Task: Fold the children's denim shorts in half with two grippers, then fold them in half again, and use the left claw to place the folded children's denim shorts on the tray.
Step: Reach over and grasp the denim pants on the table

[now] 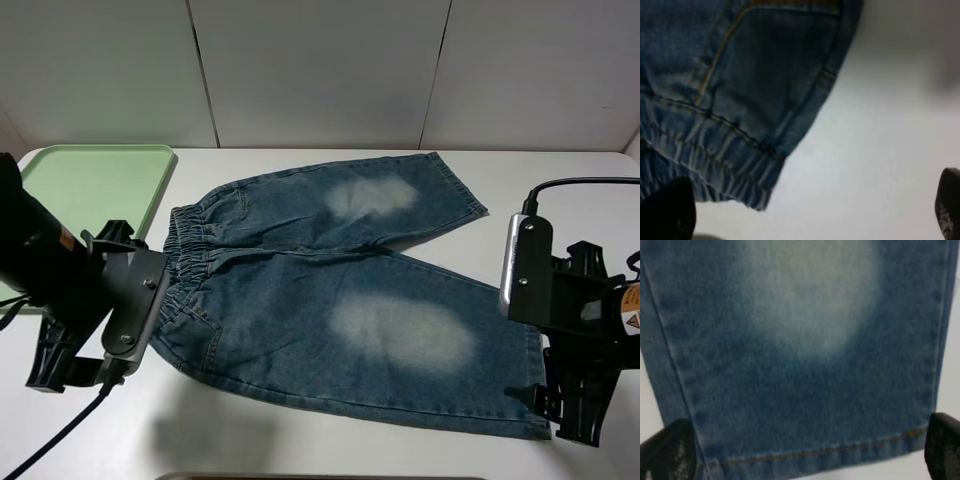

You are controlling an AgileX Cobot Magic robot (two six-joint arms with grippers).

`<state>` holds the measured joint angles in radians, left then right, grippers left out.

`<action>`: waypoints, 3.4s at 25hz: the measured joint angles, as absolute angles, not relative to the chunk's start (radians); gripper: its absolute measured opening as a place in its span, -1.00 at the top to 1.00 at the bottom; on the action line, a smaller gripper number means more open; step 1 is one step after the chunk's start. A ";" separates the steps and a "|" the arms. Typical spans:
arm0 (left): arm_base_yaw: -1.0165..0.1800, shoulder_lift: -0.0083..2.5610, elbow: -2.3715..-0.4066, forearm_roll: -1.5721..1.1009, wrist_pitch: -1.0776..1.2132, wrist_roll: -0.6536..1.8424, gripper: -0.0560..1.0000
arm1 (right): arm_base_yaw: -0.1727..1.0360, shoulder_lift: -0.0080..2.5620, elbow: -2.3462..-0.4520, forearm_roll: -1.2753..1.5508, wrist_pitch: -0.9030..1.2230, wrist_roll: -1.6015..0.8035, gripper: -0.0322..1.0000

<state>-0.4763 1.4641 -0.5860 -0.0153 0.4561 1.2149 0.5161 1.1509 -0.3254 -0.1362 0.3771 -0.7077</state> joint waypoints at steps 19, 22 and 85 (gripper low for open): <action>-0.476 1.507 -0.586 -0.083 0.310 1.219 -0.91 | 0.569 1.315 -0.277 -0.092 0.285 -0.759 -0.41; -0.476 1.507 -0.586 -0.087 0.304 1.221 -0.91 | 0.654 1.322 -0.246 -0.091 0.216 -0.771 -0.41; -0.476 1.507 -0.572 -0.088 0.303 1.244 -0.90 | 0.623 1.536 -0.233 -0.402 0.091 -0.598 0.96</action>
<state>-0.4763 1.5070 -0.5715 -0.0877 0.3028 1.2435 0.6226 1.5364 -0.2327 -0.4024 0.0913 -0.5978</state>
